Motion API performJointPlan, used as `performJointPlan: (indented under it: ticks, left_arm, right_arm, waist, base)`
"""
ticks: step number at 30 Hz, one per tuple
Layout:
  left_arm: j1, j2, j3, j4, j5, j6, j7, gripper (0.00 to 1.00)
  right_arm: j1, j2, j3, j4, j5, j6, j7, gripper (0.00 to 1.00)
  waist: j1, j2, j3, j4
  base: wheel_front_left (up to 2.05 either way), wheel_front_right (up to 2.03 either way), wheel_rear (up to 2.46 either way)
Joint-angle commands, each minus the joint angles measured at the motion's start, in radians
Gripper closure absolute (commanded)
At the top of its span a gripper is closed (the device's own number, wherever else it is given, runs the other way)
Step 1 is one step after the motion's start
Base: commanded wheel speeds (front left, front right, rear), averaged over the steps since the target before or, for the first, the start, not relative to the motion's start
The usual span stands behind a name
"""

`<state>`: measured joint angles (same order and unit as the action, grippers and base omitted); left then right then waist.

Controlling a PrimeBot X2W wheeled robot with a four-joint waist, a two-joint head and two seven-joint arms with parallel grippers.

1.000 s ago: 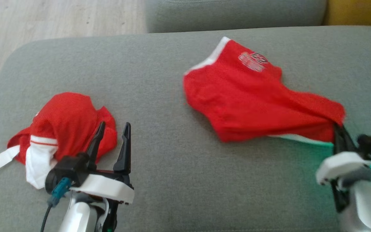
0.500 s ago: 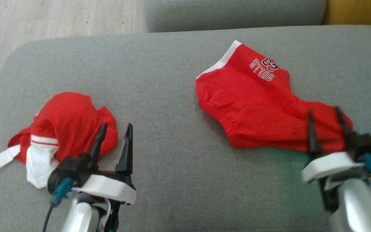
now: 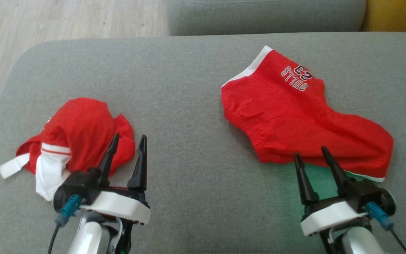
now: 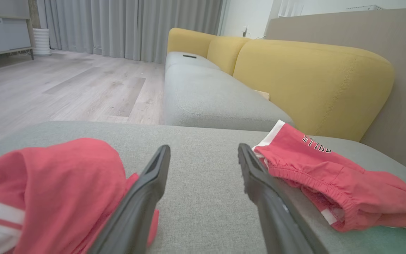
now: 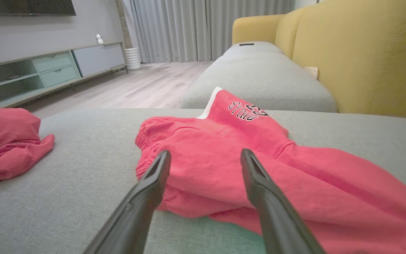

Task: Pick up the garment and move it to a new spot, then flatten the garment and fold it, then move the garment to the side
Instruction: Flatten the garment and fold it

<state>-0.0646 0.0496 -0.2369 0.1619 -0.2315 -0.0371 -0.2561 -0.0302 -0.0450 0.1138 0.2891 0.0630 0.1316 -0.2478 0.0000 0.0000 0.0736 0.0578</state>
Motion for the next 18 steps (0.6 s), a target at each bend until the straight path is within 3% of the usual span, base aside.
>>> performJointPlan:
  ticks: [1, 8, 18]
  left_arm:
    - [-0.030, 0.001, 0.029, -0.037, -0.005, -0.003, -0.006, 0.00]
    - [-0.047, 0.001, 0.015, -0.035, -0.013, -0.003, -0.006, 0.00]
    - [-0.064, 0.001, -0.003, -0.033, -0.025, 0.002, -0.006, 0.00]
  right_arm:
    - [-0.044, -0.005, 0.039, -0.031, -0.006, -0.001, -0.012, 0.00]
    - [-0.132, -0.005, 0.084, 0.051, -0.064, -0.001, 0.024, 0.00]
    - [-0.233, -0.005, 0.017, 0.272, -0.145, -0.001, 0.112, 0.00]
  waist:
    - [0.0000, 0.0000, 0.012, 0.012]
    - [0.0000, 0.0000, 0.049, 0.056]
    - [0.0000, 0.0000, 0.076, 0.099]
  base:
    - [0.00, 0.00, 0.00]
    - [0.00, 0.00, 0.00]
    - [0.00, 0.00, 0.00]
